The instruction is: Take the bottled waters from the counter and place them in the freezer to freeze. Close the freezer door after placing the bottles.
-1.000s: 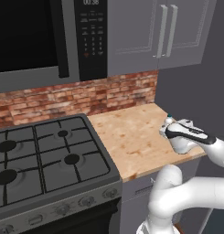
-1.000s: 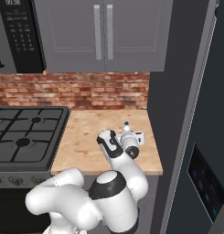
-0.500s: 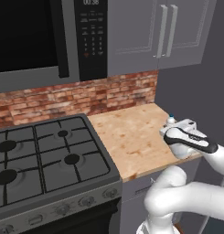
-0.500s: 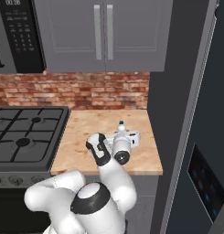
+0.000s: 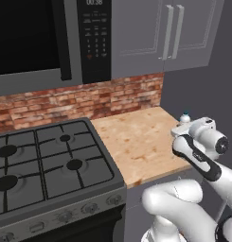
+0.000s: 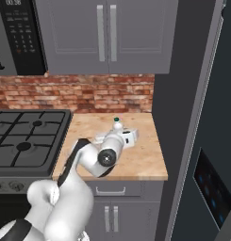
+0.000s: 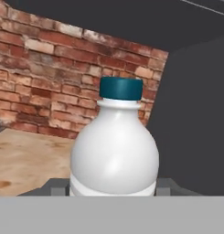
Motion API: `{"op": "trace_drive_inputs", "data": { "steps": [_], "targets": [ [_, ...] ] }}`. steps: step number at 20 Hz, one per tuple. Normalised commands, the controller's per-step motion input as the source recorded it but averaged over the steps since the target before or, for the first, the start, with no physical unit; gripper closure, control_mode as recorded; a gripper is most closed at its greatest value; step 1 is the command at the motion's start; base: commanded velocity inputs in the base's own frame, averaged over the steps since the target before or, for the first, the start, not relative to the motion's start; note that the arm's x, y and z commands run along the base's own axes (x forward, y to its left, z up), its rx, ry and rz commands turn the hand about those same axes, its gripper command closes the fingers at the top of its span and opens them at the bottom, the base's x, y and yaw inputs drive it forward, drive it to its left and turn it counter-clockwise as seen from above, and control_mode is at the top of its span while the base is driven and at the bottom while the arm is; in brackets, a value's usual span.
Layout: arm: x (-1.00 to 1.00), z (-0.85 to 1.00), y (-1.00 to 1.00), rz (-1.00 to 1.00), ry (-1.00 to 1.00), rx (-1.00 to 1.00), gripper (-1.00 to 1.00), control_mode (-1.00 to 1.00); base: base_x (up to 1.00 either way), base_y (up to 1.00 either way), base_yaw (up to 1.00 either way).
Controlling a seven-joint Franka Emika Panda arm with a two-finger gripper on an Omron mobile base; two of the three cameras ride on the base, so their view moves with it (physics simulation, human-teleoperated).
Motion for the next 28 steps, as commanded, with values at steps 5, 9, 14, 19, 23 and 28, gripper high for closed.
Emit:
{"op": "trace_drive_inputs", "data": {
  "steps": [5,9,14,19,23,28],
  "targets": [
    [-0.39,1.00,-0.02,0.00,0.22,0.01,1.00,-1.00,0.00,0.00,0.00],
    [-0.53,0.59,0.00,0.00,0.17,0.14,1.00,-1.00,0.00,0.00,0.00],
    [-0.76,0.45,0.00,-0.01,0.05,0.19,1.00,-1.00,0.00,0.00,0.00],
    [-0.80,0.71,0.13,-0.03,-0.03,0.07,1.00,-1.00,0.00,0.00,0.00],
    [-0.76,0.47,0.39,-0.12,-0.13,-0.01,1.00,-1.00,0.00,0.00,0.00],
    [-0.71,0.14,0.43,-0.17,-0.07,-0.06,1.00,-1.00,0.00,0.00,0.00]
  ]
}}
